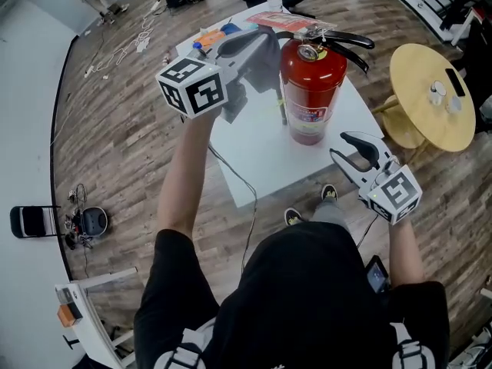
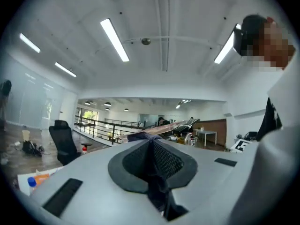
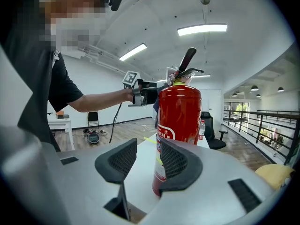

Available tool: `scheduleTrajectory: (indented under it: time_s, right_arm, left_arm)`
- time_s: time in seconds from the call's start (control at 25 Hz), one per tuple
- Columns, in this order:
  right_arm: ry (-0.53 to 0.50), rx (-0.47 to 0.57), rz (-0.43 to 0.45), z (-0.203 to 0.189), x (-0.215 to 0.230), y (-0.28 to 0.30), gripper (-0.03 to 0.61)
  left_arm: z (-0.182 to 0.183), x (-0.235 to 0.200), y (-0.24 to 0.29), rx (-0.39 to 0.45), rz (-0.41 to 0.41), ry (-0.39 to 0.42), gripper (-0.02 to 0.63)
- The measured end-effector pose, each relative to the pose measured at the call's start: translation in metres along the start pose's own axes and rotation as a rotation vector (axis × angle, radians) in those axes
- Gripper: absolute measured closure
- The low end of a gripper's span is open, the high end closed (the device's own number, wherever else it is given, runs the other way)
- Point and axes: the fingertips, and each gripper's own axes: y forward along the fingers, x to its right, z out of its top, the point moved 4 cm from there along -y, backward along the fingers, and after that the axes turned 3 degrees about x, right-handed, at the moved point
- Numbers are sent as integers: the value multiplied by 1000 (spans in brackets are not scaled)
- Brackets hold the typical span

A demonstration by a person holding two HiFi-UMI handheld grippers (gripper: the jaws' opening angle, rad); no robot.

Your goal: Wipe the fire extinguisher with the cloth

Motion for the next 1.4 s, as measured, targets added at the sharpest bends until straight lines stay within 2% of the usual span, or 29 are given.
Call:
scheduleTrajectory:
  time_s: [0.08,0.2,0.28,0.4,0.52,0.6,0.72,0.92,1.04,1.12,1.2,1.32,1.4]
  right_arm:
    - [-4,-1,-5,1,1,1,414]
    - [0,-12,-1,-2,-1,-2,414]
    - [9,-23,9,-7,-4,-3,414]
    - [17,-56,30,-16,-6,-4,414]
    - [12,-73,59,-20,-7,-3,414]
    - [12,-68,81,-19,-7,-3,414]
    - [9,-61,113,-17,-6,-11,414]
    - [6,-53,147,-15,2,-35,414]
    - [5,-56,164,-18,5,-48,414]
    - [11,-55,181,-20,3,-55,414]
    - [10,-57,192,-25,1,-61,414]
    - [4,-66,198,-31,1,-69,414]
    - [-1,-65,203,-31,0,-74,414]
  left_arm:
    - [0,2,1,-4,24,24,569]
    - [-19,-1,-9,-15,63,2,570]
    - [-46,-7,-16,-82,113,3,569]
    - [-91,-12,-18,-182,172,-40,570]
    - [-109,-10,-17,-210,203,-45,570]
    - [-101,-11,-14,-248,198,7,569]
    - [-72,-5,-10,-326,186,134,570]
    - [7,27,9,-259,104,144,570]
    - [30,56,37,-340,52,189,569]
    - [34,64,46,-407,52,212,571]
    - [33,62,46,-412,68,178,571]
    - [29,52,37,-299,100,9,571]
    - [23,38,21,-250,189,-55,571]
